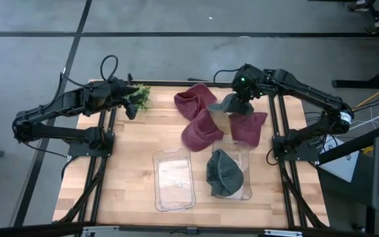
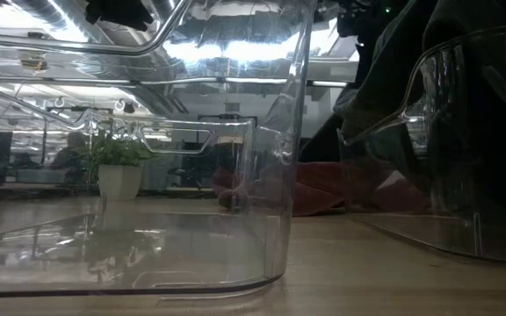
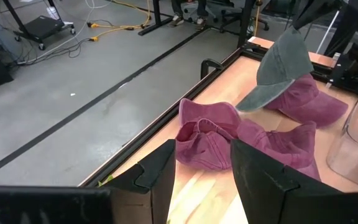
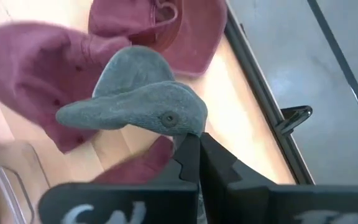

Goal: Pick & Place hat
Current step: Put the black cap into the right transparent bin

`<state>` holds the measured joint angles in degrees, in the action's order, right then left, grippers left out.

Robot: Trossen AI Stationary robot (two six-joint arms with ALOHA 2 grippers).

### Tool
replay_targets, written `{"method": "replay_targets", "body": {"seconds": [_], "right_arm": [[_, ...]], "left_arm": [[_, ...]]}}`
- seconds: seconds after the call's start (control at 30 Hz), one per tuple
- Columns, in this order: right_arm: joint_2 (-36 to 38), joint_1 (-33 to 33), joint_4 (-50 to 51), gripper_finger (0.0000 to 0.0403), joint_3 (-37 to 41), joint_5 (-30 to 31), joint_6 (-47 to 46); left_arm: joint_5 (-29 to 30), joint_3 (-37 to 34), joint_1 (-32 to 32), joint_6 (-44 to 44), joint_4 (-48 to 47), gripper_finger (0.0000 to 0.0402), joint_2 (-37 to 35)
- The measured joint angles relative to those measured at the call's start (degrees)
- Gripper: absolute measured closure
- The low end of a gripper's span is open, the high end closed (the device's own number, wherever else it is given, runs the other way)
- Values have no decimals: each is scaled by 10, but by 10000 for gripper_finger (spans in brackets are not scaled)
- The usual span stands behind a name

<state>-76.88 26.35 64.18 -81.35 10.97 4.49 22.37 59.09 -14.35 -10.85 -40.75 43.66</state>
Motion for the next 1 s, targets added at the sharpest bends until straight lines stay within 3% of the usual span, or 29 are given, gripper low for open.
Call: {"method": "replay_targets", "body": {"seconds": [0.47,1.0], "right_arm": [[0,0,-40,403,-94,0,-101],[0,0,-69,403,-100,-25,-124]], "left_arm": [[0,0,0,-5,0,253,0],[0,0,0,-5,0,253,0]]}}
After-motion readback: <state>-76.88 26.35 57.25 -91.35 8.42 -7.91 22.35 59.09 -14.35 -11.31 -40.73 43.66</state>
